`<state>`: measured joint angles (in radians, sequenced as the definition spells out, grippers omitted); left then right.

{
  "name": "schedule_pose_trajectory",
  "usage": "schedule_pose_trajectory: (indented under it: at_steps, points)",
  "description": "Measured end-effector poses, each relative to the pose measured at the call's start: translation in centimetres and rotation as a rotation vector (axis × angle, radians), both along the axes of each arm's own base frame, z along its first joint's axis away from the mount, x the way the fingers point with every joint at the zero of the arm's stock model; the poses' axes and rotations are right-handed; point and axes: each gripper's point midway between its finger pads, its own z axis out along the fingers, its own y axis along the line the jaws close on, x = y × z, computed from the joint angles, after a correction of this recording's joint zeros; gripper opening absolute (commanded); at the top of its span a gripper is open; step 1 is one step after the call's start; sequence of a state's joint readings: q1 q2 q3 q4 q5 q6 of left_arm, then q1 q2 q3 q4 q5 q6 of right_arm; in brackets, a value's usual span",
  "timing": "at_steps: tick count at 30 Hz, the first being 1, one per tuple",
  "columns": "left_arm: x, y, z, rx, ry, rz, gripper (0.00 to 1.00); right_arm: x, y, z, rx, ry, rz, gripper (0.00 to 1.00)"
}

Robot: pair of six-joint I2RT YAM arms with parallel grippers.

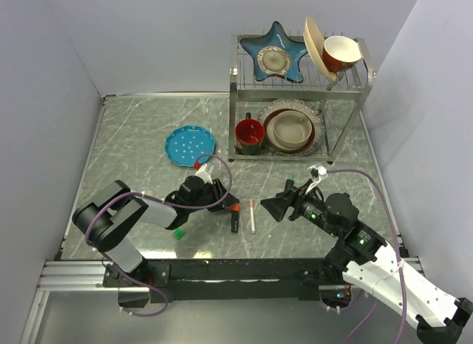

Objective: Insert the pens into the pen caps

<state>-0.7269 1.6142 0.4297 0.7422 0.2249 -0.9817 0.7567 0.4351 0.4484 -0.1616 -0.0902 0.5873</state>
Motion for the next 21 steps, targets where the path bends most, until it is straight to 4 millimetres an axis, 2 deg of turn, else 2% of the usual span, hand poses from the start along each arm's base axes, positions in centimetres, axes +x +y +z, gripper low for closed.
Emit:
schedule_pose_trajectory:
  at_steps: [5,10,13,14,16,17,18,21]
  points:
    - [-0.2,0.3,-0.3,0.025,0.005,-0.002,0.48,1.1,-1.1,-0.8,-0.013,0.034,-0.102,0.87]
    - [-0.5,1.2,1.0,0.077,-0.014,-0.006,0.58,3.3,-3.0,-3.6,-0.092,0.126,-0.280,0.86]
    - [0.4,1.6,4.1,0.108,-0.079,0.012,0.63,4.4,-3.8,-5.5,-0.165,0.182,-0.365,0.85]
    - [0.8,1.7,5.4,0.114,-0.109,0.021,0.72,4.8,-4.1,-5.8,-0.185,0.194,-0.391,0.85]
    - [1.7,2.1,8.9,0.123,-0.186,0.044,0.80,5.9,-4.6,-6.3,-0.218,0.214,-0.448,0.82]
    - [2.1,2.4,10.6,0.122,-0.224,0.064,0.91,6.5,-5.0,-6.6,-0.236,0.224,-0.478,0.81]
    - [2.5,2.8,12.2,0.119,-0.257,0.086,0.97,7.0,-5.3,-7.0,-0.252,0.235,-0.506,0.80]
    - [3.8,5.2,16.1,0.123,-0.326,0.170,0.99,8.5,-6.8,-8.7,-0.315,0.283,-0.591,0.79]
